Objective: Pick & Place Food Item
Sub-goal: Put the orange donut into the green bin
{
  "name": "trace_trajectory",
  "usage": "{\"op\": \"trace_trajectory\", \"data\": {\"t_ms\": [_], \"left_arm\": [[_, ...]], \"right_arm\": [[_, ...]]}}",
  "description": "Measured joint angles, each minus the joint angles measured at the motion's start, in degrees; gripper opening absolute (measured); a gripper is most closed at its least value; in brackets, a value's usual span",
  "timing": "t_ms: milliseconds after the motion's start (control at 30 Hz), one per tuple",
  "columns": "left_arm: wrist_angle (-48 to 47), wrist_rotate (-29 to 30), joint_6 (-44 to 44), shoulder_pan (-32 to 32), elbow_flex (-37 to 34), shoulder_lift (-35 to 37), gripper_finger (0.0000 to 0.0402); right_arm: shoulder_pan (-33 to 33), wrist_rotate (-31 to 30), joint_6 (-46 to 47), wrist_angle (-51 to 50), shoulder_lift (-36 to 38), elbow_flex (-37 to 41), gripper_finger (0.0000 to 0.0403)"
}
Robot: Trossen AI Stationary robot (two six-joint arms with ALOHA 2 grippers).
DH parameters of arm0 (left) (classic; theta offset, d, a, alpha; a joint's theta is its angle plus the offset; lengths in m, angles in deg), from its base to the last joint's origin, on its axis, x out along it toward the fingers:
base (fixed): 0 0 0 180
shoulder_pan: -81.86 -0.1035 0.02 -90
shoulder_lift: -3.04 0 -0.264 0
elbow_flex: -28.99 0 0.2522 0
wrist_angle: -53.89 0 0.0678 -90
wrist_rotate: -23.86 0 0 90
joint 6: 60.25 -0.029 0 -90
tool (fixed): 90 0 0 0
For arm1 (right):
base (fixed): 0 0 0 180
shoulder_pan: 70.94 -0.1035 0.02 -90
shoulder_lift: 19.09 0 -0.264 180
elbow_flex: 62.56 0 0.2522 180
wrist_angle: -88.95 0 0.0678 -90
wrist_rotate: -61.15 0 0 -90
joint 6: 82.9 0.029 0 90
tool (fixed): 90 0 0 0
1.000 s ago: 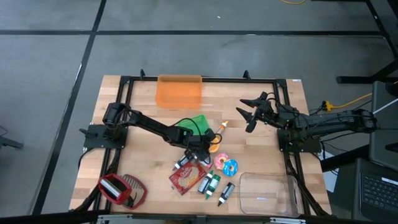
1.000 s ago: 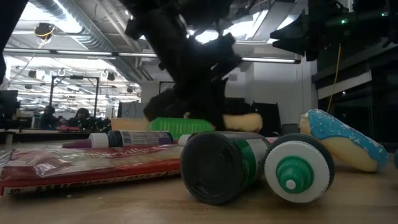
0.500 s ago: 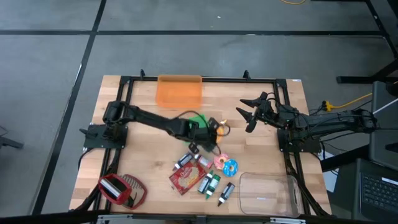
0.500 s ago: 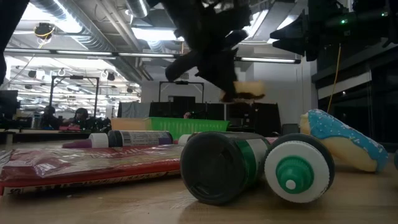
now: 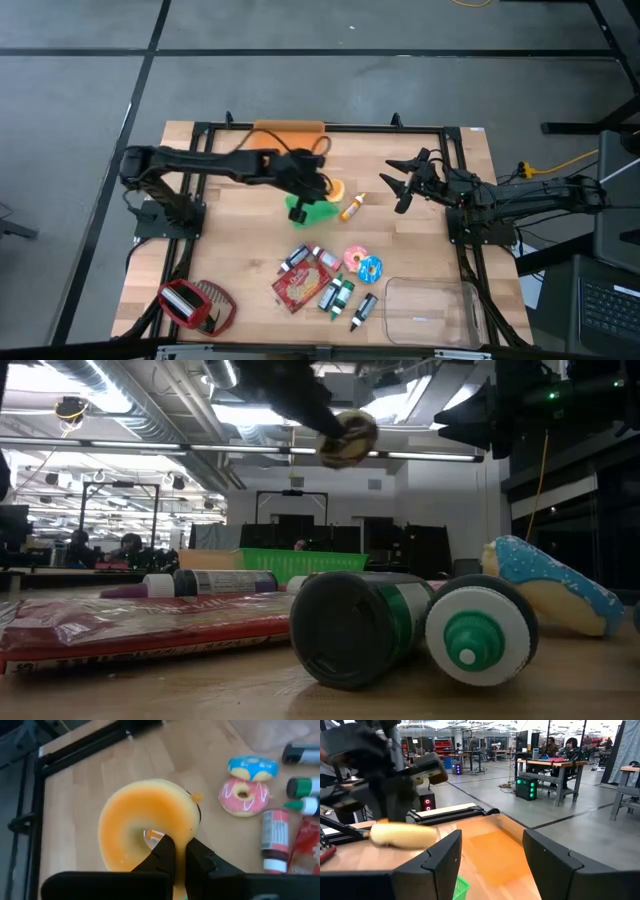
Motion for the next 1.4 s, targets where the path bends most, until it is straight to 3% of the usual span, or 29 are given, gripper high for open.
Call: {"op": "trace_trajectory", "data": {"t_ms": [167, 333, 867, 1000, 1200, 1400], "left_arm": [[10.05, -0.09, 4.64, -1.23, -13.22, 5.88, 0.0013], [19.87, 0.94, 7.61, -1.21, -23.14, 6.88, 0.0018], [26.33, 3.05, 11.36, -1.5, -28.61, -1.34, 0.0045], [26.36, 2.78, 11.32, -1.5, -28.61, -1.73, 0.0078], [26.39, 2.18, 11.26, -1.5, -28.59, -1.73, 0.0159], [26.52, 5.14, 9.83, -1.5, -28.59, -1.3, 0.0229]], "right_arm": [[0.0, 0.38, 0.03, -0.05, 0.0, 0.0, 0.0213], [0.0, 0.38, 0.07, 0.2, 0.0, 0.0, 0.0213], [0.0, 0.38, 0.5, 0.13, 0.0, 0.0, 0.0213], [0.0, 0.38, 0.51, 0.13, 0.0, 0.0, 0.0213], [0.0, 0.38, 0.46, 0.13, 0.0, 0.0, 0.0213], [0.0, 0.38, 0.45, 0.1, 0.0, 0.0, 0.0213]]}}
